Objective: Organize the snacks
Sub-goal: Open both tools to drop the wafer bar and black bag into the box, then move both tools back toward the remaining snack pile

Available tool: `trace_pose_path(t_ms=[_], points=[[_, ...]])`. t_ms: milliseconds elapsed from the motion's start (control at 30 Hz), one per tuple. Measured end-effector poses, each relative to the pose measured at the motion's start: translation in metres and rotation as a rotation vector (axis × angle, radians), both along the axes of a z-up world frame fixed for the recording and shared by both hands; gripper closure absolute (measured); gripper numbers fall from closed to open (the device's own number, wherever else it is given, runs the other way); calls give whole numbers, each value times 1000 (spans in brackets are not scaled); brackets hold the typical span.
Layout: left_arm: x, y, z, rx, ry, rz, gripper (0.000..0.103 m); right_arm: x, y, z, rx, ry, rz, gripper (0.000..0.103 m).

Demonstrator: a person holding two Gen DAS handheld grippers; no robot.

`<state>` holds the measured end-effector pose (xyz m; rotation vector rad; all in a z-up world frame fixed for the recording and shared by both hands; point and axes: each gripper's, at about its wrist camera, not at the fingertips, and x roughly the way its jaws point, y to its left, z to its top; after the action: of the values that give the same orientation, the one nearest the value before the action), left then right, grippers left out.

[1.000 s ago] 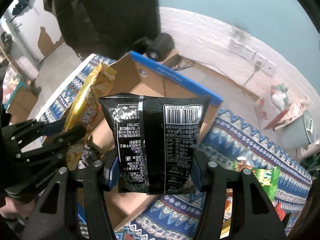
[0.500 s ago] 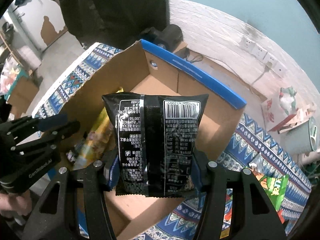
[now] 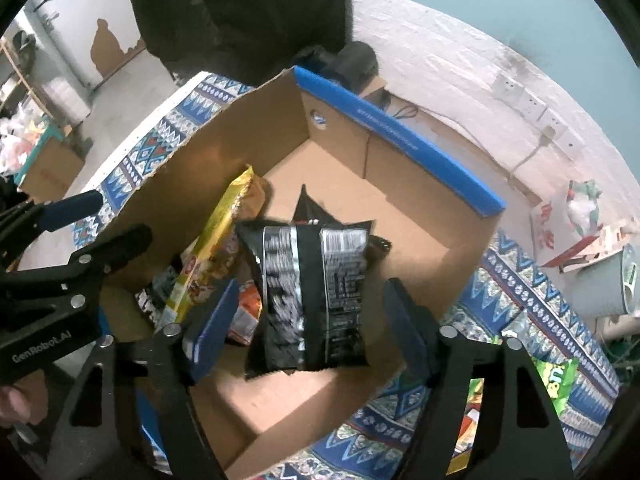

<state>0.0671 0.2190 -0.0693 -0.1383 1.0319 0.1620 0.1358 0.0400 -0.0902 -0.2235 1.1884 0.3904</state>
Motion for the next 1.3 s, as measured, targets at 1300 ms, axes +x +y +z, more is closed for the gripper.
trace_pose_path(t_ms=[1300], points=[[-13,-189,22,17,-6,-396,31,-99,-225,36,-31,-65,-387,20]])
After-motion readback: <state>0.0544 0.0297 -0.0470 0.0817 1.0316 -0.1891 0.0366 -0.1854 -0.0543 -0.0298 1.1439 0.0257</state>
